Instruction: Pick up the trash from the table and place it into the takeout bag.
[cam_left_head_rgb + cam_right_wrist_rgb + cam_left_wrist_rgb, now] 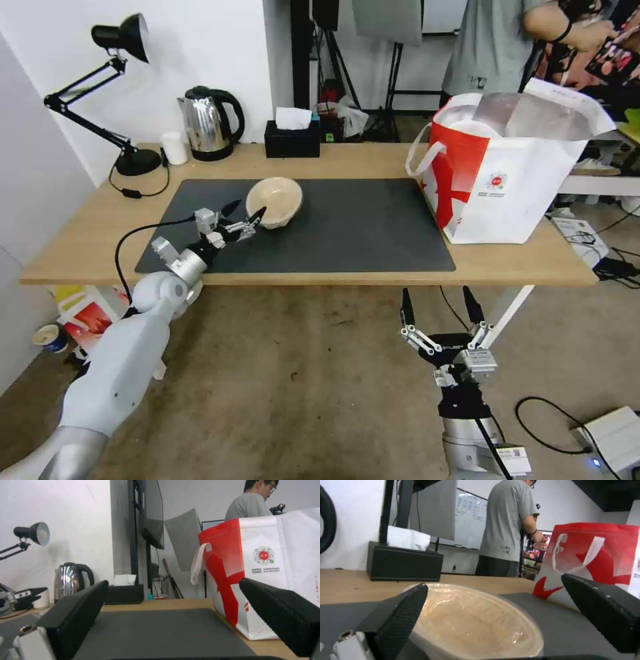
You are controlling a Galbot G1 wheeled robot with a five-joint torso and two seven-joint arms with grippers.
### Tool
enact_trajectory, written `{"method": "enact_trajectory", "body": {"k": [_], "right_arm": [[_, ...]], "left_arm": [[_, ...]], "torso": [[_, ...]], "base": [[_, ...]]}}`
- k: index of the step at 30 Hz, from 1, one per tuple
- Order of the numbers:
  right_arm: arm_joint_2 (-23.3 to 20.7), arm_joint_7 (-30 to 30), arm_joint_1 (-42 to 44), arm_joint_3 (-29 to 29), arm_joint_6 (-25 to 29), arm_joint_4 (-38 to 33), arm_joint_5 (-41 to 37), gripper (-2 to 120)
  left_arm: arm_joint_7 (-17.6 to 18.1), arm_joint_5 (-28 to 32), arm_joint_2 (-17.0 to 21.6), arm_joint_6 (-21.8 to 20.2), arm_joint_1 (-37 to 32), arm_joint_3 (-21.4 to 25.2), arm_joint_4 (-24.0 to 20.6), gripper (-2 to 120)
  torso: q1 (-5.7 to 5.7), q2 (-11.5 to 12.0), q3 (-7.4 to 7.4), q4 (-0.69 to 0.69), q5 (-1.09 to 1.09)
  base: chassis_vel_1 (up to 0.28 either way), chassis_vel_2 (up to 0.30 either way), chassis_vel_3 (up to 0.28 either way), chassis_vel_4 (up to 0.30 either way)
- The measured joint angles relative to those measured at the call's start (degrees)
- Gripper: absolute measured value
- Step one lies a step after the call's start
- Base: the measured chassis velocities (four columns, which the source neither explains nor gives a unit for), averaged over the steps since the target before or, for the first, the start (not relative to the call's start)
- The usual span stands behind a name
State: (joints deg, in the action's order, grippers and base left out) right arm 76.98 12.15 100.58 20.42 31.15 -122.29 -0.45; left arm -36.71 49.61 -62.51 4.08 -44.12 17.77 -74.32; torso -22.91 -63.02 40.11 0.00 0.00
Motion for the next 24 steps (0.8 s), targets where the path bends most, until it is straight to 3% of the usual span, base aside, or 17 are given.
{"method": "enact_trajectory", "body": {"k": [13, 20, 24], "right_arm": [[0.0, 0.0, 0.0, 0.0, 0.0, 0.0, 0.0, 100], [0.0, 0.0, 0.0, 0.0, 0.0, 0.0, 0.0, 100], [0.0, 0.0, 0.0, 0.0, 0.0, 0.0, 0.0, 100]], "left_arm": [[1.06, 0.68, 0.97, -0.59, 0.5, -0.5, -0.59, 100], [5.66, 4.65, 8.03, -3.25, -6.47, 5.02, -7.77, 100], [8.53, 8.27, 7.88, -4.9, -8.76, 6.32, -8.78, 100]], "torso": [[0.0, 0.0, 0.0, 0.0, 0.02], [0.0, 0.0, -0.01, -0.03, 0.0], [0.0, 0.0, -0.01, -0.01, 0.01]], "base": [[0.0, 0.0, 0.0, 0.0], [0.0, 0.0, 0.0, 0.0], [0.0, 0.0, 0.0, 0.0]]}}
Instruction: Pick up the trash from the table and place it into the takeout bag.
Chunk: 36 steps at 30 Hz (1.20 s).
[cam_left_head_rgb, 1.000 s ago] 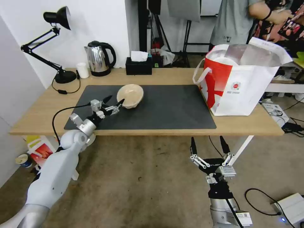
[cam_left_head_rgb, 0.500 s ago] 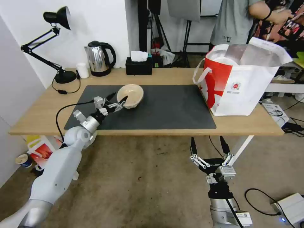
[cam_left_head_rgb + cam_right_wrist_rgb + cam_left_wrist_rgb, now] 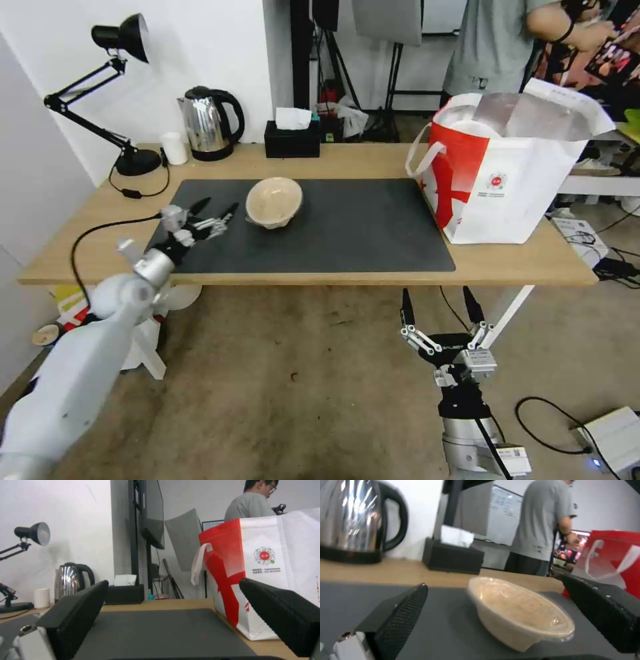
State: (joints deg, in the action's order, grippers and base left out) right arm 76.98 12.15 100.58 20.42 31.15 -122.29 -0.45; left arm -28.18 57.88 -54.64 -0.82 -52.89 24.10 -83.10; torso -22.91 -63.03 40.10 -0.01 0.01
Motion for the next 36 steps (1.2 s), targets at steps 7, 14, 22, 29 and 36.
{"method": "enact_trajectory", "body": {"k": [7, 14, 22, 29, 36], "right_arm": [[0.0, 0.0, 0.0, 0.0, 0.0, 0.0, 0.0, 100], [0.0, 0.0, 0.0, 0.0, 0.0, 0.0, 0.0, 100], [0.0, 0.0, 0.0, 0.0, 0.0, 0.0, 0.0, 100], [0.0, 0.0, 0.0, 0.0, 0.0, 0.0, 0.0, 100], [0.0, 0.0, 0.0, 0.0, 0.0, 0.0, 0.0, 100]], "left_arm": [[2.55, 5.13, -2.24, -2.9, 0.31, -0.89, 0.72, 100], [3.38, 6.7, -3.17, -4.75, 2.61, -3.24, 1.73, 100], [3.36, 7.58, -3.35, -5.63, 5.69, -5.91, 3.06, 100], [3.12, 7.61, -4.3, -5.66, 7.84, -7.86, 4.84, 100], [2.99, 7.72, -4.91, -5.66, 9.71, -9.72, 5.97, 100]], "torso": [[0.0, 0.0, 0.0, 0.02, 0.0], [0.0, 0.0, 0.01, 0.02, -0.01], [-0.01, 0.0, 0.01, 0.02, -0.01], [-0.01, 0.0, 0.01, 0.01, -0.01], [-0.02, 0.0, 0.01, 0.02, -0.01]], "base": [[0.0, 0.0, 0.0, 0.0], [0.0, 0.0, 0.0, 0.0], [0.0, 0.0, 0.0, 0.0], [0.0, 0.0, 0.0, 0.0], [0.0, 0.0, 0.0, 0.0]]}}
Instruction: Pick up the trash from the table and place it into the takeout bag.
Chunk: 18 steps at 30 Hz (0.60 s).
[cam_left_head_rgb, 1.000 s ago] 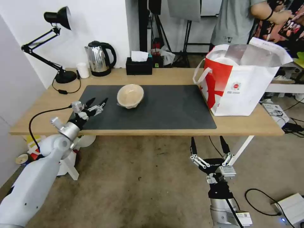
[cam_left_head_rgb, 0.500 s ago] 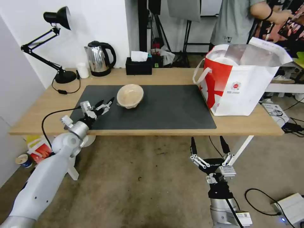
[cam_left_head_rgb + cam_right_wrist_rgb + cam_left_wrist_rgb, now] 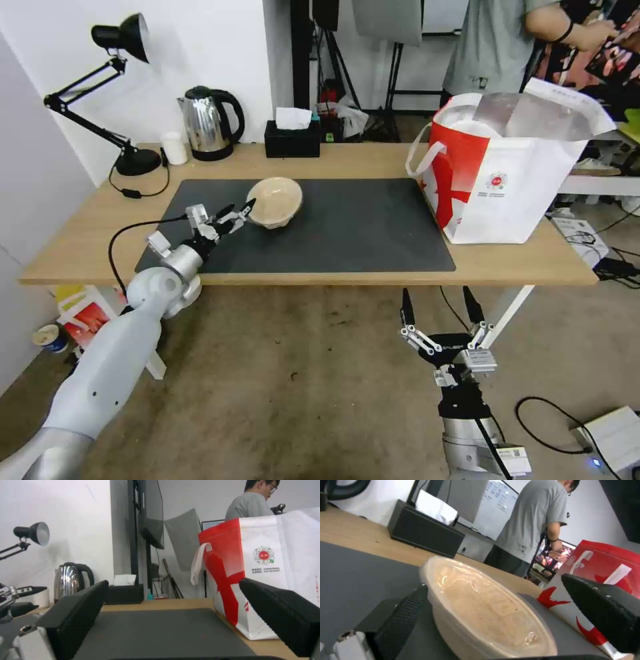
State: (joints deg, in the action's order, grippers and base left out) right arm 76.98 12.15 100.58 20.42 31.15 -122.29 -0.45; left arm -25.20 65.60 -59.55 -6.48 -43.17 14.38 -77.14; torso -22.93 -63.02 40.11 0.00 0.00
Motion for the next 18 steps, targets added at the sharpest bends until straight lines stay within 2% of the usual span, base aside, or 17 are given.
{"method": "enact_trajectory", "body": {"k": [11, 18], "right_arm": [[0.0, 0.0, 0.0, 0.0, 0.0, 0.0, 0.0, 100], [0.0, 0.0, 0.0, 0.0, 0.0, 0.0, 0.0, 100]], "left_arm": [[-0.32, -0.07, -0.52, -0.02, 1.41, -1.33, 2.61, 100], [-0.34, -0.11, -0.15, -0.05, 0.93, -0.79, 2.67, 100]], "torso": [[0.0, 0.0, 0.0, 0.0, 0.01], [0.01, 0.0, -0.01, -0.02, 0.0]], "base": [[0.0, 0.0, 0.0, 0.0], [0.0, 0.0, 0.0, 0.0]]}}
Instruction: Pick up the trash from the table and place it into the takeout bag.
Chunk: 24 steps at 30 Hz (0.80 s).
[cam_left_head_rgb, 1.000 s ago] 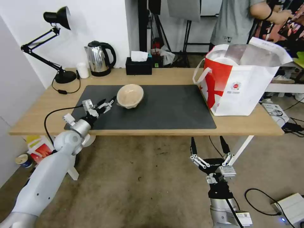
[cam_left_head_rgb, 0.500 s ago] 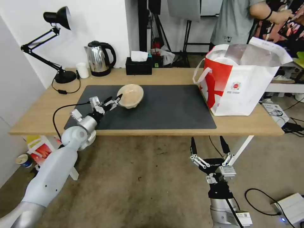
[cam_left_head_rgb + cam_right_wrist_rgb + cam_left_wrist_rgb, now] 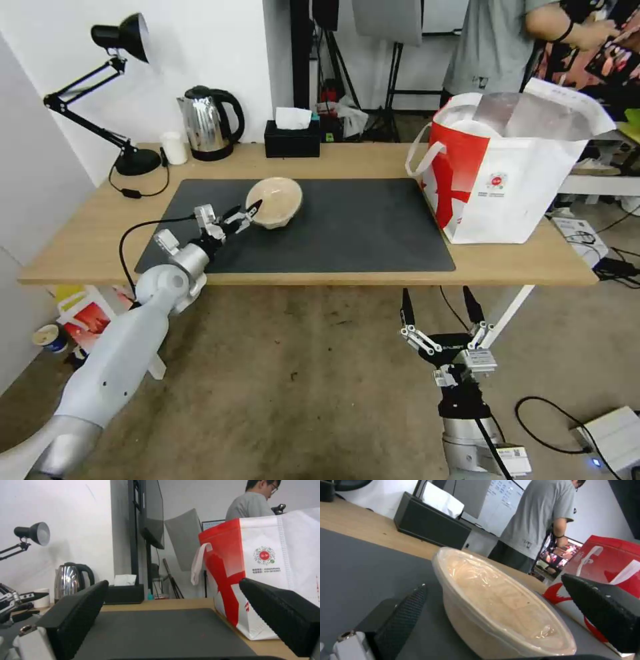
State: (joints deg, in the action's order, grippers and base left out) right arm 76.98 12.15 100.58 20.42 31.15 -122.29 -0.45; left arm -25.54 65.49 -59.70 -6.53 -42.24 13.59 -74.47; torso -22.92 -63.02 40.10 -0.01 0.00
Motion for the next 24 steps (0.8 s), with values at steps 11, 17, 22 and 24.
{"method": "enact_trajectory", "body": {"k": [11, 17, 22, 24], "right_arm": [[0.0, 0.0, 0.0, 0.0, 0.0, 0.0, 0.0, 100], [0.0, 0.0, 0.0, 0.0, 0.0, 0.0, 0.0, 100], [0.0, 0.0, 0.0, 0.0, 0.0, 0.0, 0.0, 100], [0.0, 0.0, 0.0, 0.0, 0.0, 0.0, 0.0, 100]], "left_arm": [[0.13, 0.03, -0.58, -0.33, 0.08, -0.19, 1.11, 100], [0.23, 0.3, -0.89, -0.82, 0.9, -0.87, 2.9, 100], [0.23, 0.44, -1.59, -0.95, 2.17, -2.03, 3.61, 100], [0.23, 0.45, -1.78, -1.0, 2.62, -2.39, 3.95, 100]], "torso": [[0.01, 0.0, 0.0, 0.01, 0.0], [0.0, 0.0, 0.0, 0.01, 0.0], [0.0, 0.0, 0.0, 0.02, 0.0], [0.0, 0.0, 0.0, 0.01, 0.0]], "base": [[0.0, 0.0, 0.0, 0.0], [0.0, 0.0, 0.0, 0.0], [0.0, 0.0, 0.0, 0.0], [0.0, 0.0, 0.0, 0.0]]}}
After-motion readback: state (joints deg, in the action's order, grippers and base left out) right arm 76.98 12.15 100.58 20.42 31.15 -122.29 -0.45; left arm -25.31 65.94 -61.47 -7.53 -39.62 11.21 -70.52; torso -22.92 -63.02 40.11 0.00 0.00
